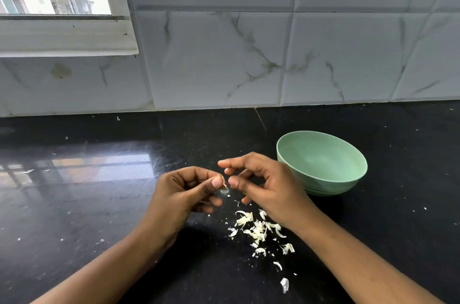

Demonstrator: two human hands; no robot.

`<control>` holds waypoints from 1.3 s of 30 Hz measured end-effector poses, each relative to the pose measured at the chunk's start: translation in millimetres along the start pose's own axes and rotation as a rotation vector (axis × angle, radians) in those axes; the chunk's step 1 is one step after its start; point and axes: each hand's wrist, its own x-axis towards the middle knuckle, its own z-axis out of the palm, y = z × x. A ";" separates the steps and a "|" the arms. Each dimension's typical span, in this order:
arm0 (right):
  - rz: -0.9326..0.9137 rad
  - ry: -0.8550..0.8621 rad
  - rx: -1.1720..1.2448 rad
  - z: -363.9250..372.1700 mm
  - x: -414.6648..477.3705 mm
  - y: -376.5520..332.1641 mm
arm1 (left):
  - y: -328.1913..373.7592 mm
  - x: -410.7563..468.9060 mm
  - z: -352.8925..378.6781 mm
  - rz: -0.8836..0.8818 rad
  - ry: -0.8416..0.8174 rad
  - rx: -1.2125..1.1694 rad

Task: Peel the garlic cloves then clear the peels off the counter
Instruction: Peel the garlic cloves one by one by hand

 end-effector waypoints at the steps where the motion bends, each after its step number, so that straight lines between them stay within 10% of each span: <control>1: -0.016 0.003 -0.016 1.0 0.0 0.8 | 0.1 -0.2 0.5 -0.006 -0.007 -0.004; 39: -0.098 0.077 -0.338 1.6 0.4 1.3 | -8.0 3.7 1.9 -0.185 -0.018 -0.155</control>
